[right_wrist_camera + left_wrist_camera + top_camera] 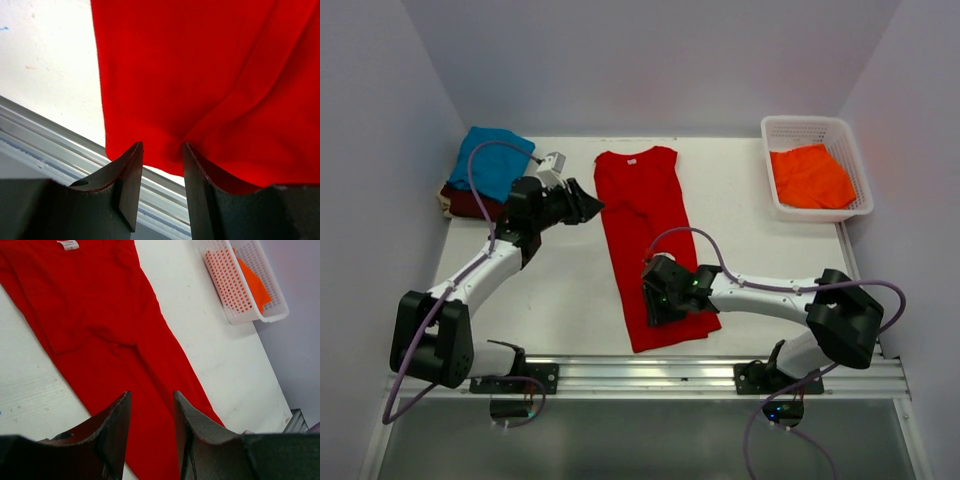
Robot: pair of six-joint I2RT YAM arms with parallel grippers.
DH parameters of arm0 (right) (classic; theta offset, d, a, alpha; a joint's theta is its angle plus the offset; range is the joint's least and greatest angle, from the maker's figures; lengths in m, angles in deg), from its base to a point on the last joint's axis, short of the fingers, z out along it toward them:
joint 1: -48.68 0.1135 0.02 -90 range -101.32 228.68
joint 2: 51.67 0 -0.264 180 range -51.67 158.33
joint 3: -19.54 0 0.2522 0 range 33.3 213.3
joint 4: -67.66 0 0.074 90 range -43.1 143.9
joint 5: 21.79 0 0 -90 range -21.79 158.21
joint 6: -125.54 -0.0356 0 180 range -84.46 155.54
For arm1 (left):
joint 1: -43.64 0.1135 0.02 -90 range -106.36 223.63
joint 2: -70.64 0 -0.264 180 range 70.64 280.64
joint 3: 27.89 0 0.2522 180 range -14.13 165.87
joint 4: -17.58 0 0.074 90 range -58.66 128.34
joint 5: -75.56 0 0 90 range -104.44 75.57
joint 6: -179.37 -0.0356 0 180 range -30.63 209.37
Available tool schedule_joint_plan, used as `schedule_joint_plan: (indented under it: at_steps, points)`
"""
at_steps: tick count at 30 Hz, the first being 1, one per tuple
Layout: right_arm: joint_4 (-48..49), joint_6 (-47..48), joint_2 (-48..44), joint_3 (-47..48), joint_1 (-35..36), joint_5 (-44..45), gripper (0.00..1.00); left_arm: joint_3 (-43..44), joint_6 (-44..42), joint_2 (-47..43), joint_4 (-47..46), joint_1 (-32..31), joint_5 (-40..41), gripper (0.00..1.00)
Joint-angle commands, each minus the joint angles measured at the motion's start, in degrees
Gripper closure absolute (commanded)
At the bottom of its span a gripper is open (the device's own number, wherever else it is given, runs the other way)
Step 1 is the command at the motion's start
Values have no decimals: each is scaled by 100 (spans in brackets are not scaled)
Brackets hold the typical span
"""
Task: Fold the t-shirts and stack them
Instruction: Rotate the tshirt 90 degrees
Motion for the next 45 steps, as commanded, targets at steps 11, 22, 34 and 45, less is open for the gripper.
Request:
schedule_joint_plan:
  at_steps: [11, 22, 34, 45]
  points:
    - [-630, -367, -20, 492, 248, 482, 60, -214, -212, -372, -148, -4, 80, 59]
    - [-1158, -622, 121, 633, 538, 904, 59, -232, -186, -372, -201, 5, 45, 60]
    - [-701, -745, 718, 572, 556, 957, 69, -328, -265, -424, -139, 14, 71, 60]
    - [-929, -693, 473, 633, 644, 1019, 100, -364, -248, -424, -156, 14, 10, 63]
